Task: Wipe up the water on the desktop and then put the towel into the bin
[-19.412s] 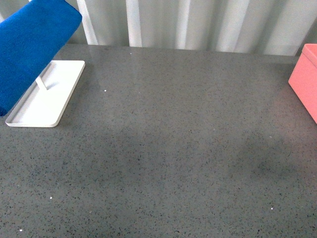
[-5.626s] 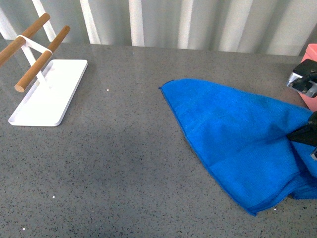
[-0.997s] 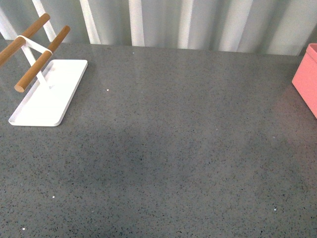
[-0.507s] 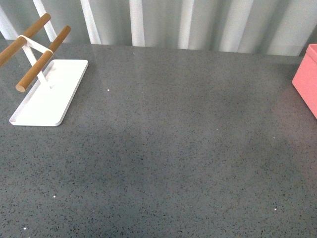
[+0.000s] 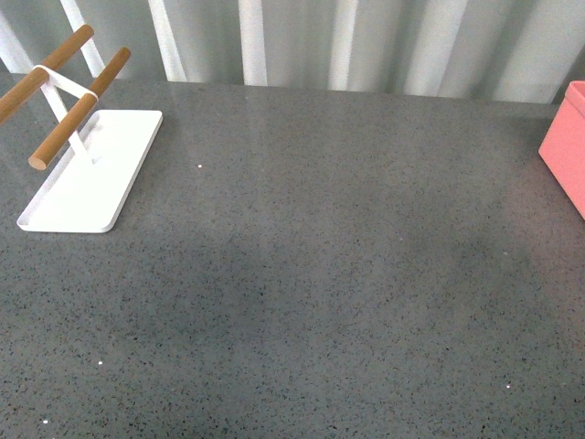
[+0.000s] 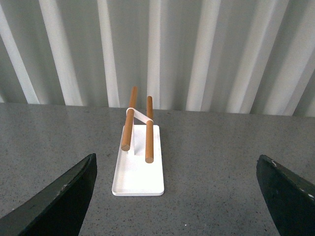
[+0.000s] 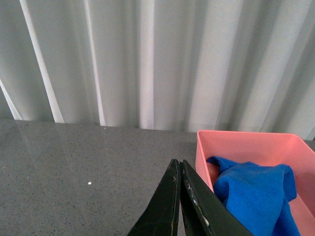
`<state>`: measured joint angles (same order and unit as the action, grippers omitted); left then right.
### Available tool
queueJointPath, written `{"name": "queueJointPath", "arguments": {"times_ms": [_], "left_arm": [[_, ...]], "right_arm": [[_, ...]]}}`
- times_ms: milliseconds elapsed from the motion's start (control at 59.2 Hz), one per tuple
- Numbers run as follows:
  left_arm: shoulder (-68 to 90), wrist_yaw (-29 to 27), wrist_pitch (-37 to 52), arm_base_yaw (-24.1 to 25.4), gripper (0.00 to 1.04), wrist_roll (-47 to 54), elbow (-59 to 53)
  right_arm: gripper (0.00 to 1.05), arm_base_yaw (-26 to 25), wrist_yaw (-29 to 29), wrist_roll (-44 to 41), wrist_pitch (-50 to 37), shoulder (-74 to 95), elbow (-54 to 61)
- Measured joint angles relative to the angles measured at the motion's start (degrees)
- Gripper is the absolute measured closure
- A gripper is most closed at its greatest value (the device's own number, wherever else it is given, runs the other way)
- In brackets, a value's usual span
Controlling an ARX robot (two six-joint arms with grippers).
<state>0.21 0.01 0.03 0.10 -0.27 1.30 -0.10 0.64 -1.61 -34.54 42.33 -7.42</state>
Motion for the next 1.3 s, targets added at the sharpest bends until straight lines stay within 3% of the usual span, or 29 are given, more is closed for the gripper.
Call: {"name": "queueJointPath", "arguments": {"times_ms": [524,1301], "left_arm": [[0.0,0.0,0.0,0.0,0.07,0.0,0.0],[0.0,0.0,0.0,0.0,0.07,0.0,0.0]], "right_arm": [[1.02,0.0,-0.2,0.5,7.9,-14.5,5.9],[1.02,0.0,-0.4,0.9,23.5,-31.5,6.1]]}}
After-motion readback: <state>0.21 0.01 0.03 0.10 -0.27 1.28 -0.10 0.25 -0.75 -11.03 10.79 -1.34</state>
